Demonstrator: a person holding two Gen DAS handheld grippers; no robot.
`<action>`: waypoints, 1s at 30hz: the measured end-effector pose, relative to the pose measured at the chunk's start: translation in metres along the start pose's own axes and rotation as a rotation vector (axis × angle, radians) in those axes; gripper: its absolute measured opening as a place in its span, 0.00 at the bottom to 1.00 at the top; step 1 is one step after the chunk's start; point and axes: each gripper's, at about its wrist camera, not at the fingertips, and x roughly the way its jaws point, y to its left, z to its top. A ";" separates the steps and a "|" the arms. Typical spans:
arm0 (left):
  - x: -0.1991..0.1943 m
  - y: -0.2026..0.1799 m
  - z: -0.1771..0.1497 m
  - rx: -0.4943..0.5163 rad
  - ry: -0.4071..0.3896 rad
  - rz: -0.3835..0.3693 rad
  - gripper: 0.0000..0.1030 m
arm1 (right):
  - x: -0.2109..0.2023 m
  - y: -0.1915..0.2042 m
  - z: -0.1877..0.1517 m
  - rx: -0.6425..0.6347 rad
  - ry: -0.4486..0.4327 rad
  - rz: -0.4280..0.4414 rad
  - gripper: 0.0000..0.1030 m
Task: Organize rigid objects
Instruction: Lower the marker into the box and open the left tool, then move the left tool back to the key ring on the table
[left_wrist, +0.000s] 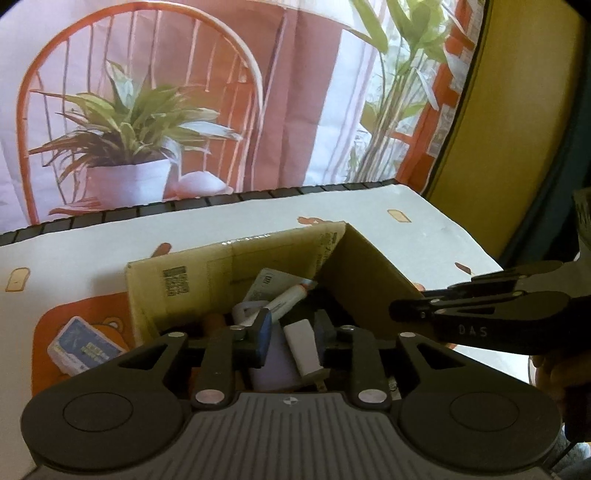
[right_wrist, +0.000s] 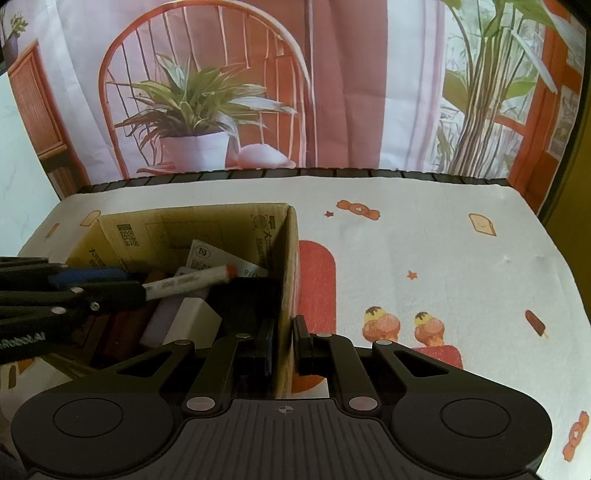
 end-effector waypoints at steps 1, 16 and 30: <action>-0.004 0.001 0.000 -0.004 -0.008 0.011 0.39 | 0.000 0.000 0.000 -0.001 0.000 -0.001 0.10; -0.077 0.048 0.004 -0.093 -0.109 0.237 0.95 | -0.001 -0.002 -0.003 0.006 0.000 0.002 0.10; -0.110 0.109 -0.023 -0.228 -0.080 0.453 0.97 | -0.001 0.000 -0.002 0.004 0.000 -0.001 0.10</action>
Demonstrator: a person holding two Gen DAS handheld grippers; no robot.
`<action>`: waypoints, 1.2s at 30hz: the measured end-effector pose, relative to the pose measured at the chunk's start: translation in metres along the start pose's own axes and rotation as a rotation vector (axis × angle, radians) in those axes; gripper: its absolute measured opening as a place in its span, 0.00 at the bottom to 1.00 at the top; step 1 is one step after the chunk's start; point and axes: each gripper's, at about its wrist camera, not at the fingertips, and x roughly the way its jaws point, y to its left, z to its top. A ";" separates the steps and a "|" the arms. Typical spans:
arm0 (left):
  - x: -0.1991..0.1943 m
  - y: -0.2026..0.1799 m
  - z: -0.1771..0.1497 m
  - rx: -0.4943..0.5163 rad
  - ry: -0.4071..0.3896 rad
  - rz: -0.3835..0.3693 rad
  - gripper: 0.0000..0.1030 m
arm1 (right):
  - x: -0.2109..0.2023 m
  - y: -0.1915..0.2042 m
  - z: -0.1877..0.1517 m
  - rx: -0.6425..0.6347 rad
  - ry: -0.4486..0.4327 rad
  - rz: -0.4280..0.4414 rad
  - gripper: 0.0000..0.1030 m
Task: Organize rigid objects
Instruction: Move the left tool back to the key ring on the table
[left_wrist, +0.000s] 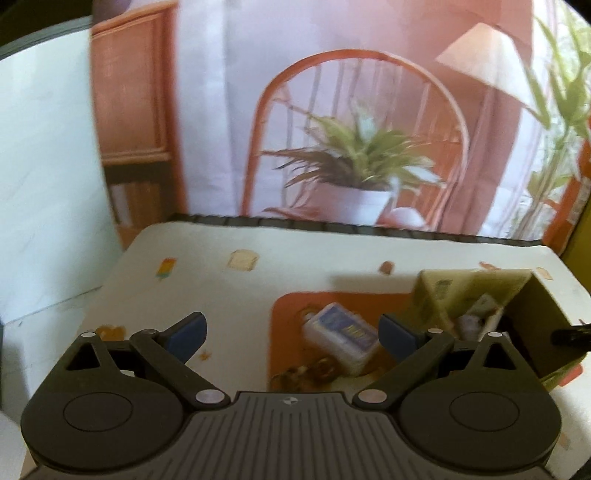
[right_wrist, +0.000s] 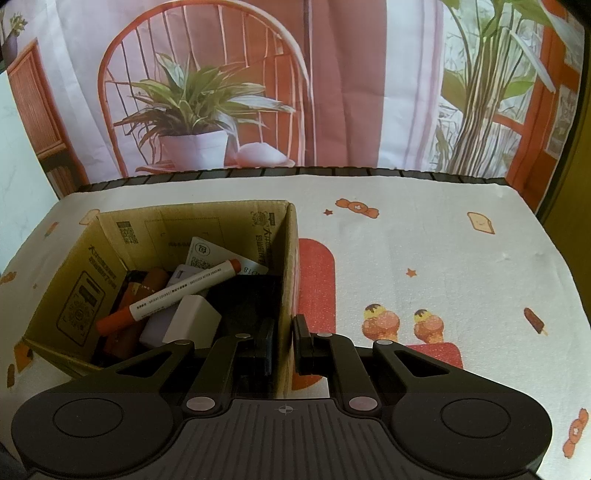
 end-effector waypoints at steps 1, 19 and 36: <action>0.000 0.004 -0.003 -0.012 0.006 0.010 0.97 | 0.000 0.000 0.000 0.000 0.000 0.000 0.10; 0.001 0.032 -0.027 -0.117 0.008 0.045 0.97 | 0.006 0.007 0.007 -0.050 0.028 -0.027 0.10; -0.013 0.064 -0.043 -0.210 0.000 0.129 0.97 | 0.011 0.009 0.007 -0.067 0.052 -0.038 0.10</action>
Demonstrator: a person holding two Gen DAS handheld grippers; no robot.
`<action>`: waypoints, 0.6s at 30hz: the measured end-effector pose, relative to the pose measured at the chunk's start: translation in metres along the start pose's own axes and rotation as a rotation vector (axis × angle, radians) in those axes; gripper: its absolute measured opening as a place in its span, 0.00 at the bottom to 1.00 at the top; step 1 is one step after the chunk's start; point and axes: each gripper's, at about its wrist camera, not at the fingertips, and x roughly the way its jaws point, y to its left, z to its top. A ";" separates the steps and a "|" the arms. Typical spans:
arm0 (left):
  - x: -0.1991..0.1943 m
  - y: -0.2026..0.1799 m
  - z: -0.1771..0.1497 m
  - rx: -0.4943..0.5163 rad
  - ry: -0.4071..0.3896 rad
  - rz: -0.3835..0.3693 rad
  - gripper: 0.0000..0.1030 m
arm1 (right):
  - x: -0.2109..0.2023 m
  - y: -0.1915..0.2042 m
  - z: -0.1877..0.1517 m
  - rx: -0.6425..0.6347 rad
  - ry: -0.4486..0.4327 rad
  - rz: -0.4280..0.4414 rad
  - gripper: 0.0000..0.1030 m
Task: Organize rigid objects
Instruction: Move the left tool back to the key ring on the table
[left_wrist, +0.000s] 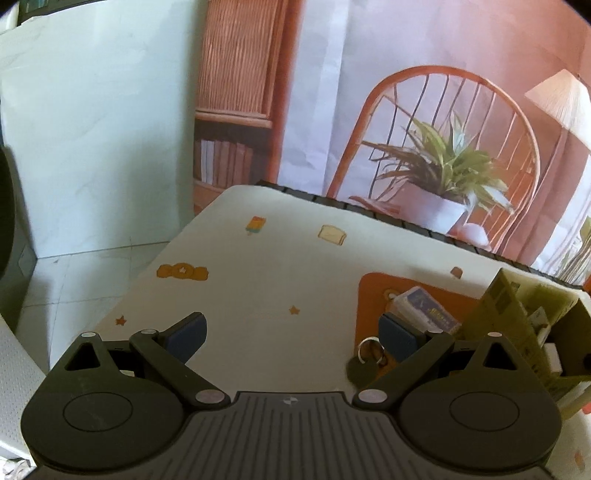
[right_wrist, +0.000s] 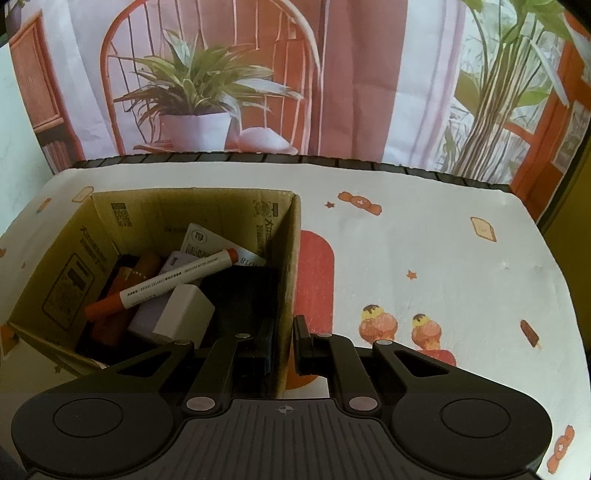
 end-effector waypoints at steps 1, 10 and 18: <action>0.002 0.000 -0.001 0.003 0.008 0.001 0.97 | 0.000 0.000 0.000 -0.001 0.000 -0.001 0.10; 0.025 -0.026 -0.017 0.078 0.088 -0.092 0.86 | 0.001 0.000 0.000 0.003 -0.001 0.003 0.10; 0.062 -0.056 -0.019 0.150 0.127 -0.139 0.75 | 0.000 -0.001 -0.002 0.010 -0.007 0.010 0.11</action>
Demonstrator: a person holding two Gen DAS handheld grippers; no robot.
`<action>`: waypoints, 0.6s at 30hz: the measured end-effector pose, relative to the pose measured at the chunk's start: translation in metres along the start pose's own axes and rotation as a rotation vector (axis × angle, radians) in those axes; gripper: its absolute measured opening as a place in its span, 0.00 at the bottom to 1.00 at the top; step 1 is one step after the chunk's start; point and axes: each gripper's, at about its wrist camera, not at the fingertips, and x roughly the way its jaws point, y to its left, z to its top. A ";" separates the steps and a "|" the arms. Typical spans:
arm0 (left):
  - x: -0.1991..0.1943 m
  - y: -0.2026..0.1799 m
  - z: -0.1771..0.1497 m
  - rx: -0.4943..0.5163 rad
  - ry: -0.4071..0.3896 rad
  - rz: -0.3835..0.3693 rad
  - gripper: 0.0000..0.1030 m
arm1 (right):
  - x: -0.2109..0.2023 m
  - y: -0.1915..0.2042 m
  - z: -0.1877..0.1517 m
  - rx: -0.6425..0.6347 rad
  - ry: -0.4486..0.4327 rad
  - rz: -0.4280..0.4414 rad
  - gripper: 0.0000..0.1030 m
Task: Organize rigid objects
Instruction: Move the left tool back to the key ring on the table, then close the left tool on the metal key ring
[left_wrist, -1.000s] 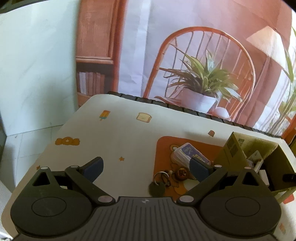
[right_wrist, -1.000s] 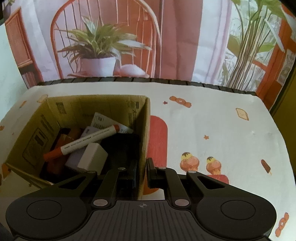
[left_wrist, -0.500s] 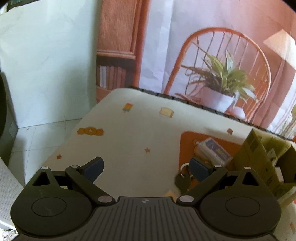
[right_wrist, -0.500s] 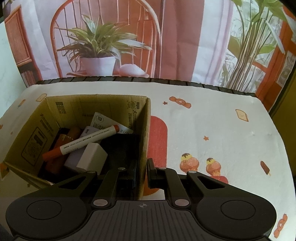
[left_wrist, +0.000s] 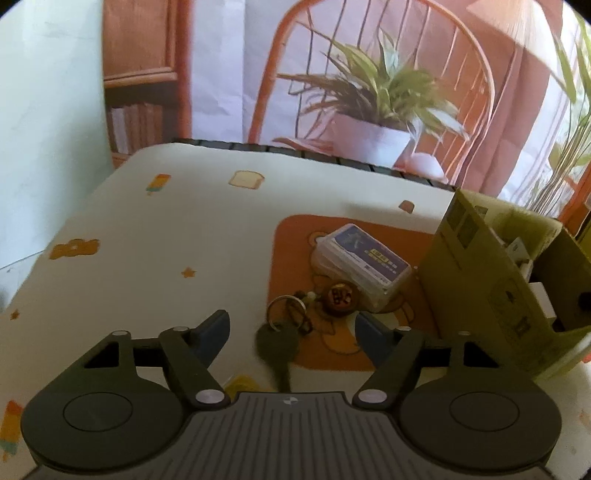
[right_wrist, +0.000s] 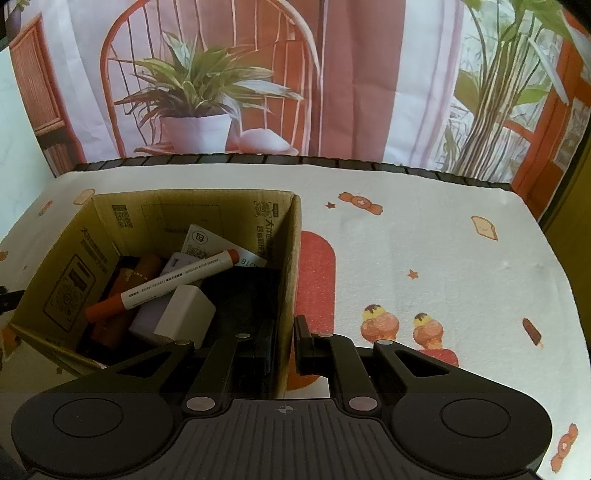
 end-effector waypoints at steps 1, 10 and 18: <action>0.004 -0.001 0.000 0.007 0.002 0.003 0.74 | 0.000 0.000 0.000 0.002 -0.001 0.002 0.11; 0.023 -0.001 0.001 0.003 0.022 0.031 0.59 | 0.000 -0.001 -0.001 0.004 -0.005 0.003 0.11; 0.032 0.000 0.004 -0.004 0.018 0.051 0.40 | 0.001 -0.001 -0.001 0.007 -0.002 0.004 0.11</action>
